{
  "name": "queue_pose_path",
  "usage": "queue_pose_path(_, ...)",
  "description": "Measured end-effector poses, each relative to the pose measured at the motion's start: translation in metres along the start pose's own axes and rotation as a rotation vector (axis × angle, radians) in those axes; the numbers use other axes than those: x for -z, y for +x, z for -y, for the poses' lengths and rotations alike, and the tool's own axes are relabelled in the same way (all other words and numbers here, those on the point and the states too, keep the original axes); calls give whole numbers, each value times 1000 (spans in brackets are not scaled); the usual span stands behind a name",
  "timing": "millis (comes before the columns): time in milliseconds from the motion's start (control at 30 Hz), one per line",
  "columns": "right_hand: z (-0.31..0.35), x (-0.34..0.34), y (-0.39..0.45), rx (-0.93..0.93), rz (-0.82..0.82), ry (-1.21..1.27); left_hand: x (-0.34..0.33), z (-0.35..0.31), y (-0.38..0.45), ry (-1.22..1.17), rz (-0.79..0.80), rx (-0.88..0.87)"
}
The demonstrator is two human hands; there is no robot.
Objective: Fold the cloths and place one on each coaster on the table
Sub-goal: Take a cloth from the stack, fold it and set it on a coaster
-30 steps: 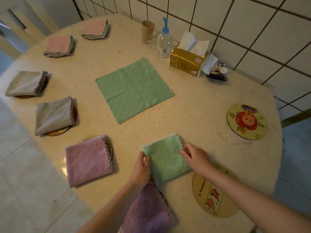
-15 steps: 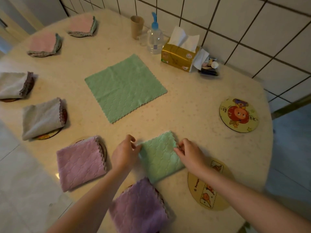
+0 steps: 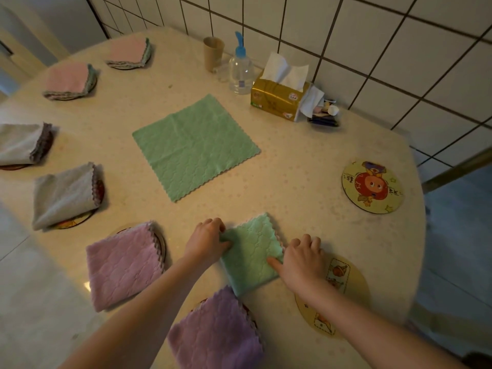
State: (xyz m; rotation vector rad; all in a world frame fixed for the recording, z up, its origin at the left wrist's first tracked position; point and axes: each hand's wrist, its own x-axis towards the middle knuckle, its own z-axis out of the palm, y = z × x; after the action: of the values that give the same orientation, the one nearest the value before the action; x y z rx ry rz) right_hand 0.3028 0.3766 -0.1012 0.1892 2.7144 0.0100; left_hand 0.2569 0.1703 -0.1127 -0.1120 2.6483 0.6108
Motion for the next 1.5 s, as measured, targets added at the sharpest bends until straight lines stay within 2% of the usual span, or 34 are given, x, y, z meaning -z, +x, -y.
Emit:
queue_pose_path(100, -3, -2, 0, -2, 31, -7, 0, -2, 0, -73, 28, 45)
queue_pose_path(267, -12, -4, 3, -12, 110, 269, 5, -3, -7, -359, 51, 102)
queue_pose_path(467, -38, 24, -7, -84, 159, 1095, 7, -12, -29, -827, 92, 148)
queue_pose_path(567, -65, 33, -10, -139, 97, 1259, -3, -29, -46, -892, 156, 130)
queue_pose_path(767, -114, 27, -22, -156, 14, 1234, -53, -74, -84, -774, 291, 127)
queue_pose_path(867, -135, 13, -25, -126, -39, 1085, -82, -95, -101, -829, 330, 204)
queue_pose_path(933, -147, 6, -26, -115, -60, 998, -97, -106, -111, -850, 316, 260)
queue_pose_path(1100, -160, -12, -25, -128, -70, 884, -118, -114, -126, -762, 245, 250)
queue_pose_path(1300, -162, -27, -20, -131, -140, 843, -120, -115, -129, -482, 147, 146)
queue_pose_path(1433, -161, -25, -16, -102, -183, 741, -113, -113, -128, -189, 116, 43)
queue_pose_path(1500, -158, -17, -14, -72, -212, 652, -105, -112, -125, -127, 107, -6)
